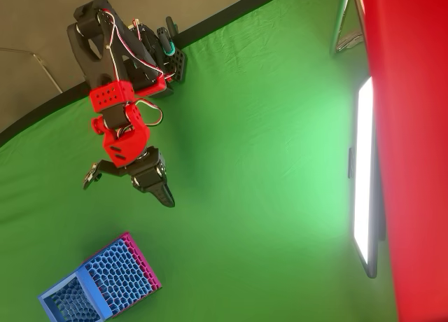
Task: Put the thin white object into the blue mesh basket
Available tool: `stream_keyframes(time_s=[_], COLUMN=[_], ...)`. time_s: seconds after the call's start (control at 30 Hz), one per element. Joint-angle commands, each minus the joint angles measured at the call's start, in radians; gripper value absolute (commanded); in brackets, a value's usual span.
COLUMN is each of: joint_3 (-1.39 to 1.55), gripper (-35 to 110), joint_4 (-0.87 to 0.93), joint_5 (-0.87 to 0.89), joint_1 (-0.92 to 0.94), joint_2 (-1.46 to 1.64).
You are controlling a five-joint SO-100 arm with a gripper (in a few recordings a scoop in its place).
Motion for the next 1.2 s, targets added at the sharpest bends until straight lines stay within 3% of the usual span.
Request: stream_keyframes(time_s=[0.0,0.4,1.17], joint_3=[0.120,0.451,0.670], gripper=[0,0,0], joint_4=[-0.061,-0.092,0.081], joint_5=[0.029,0.008,0.064], joint_1=[-0.018,-0.034,-0.052], joint_2=[0.114,0.476,0.862])
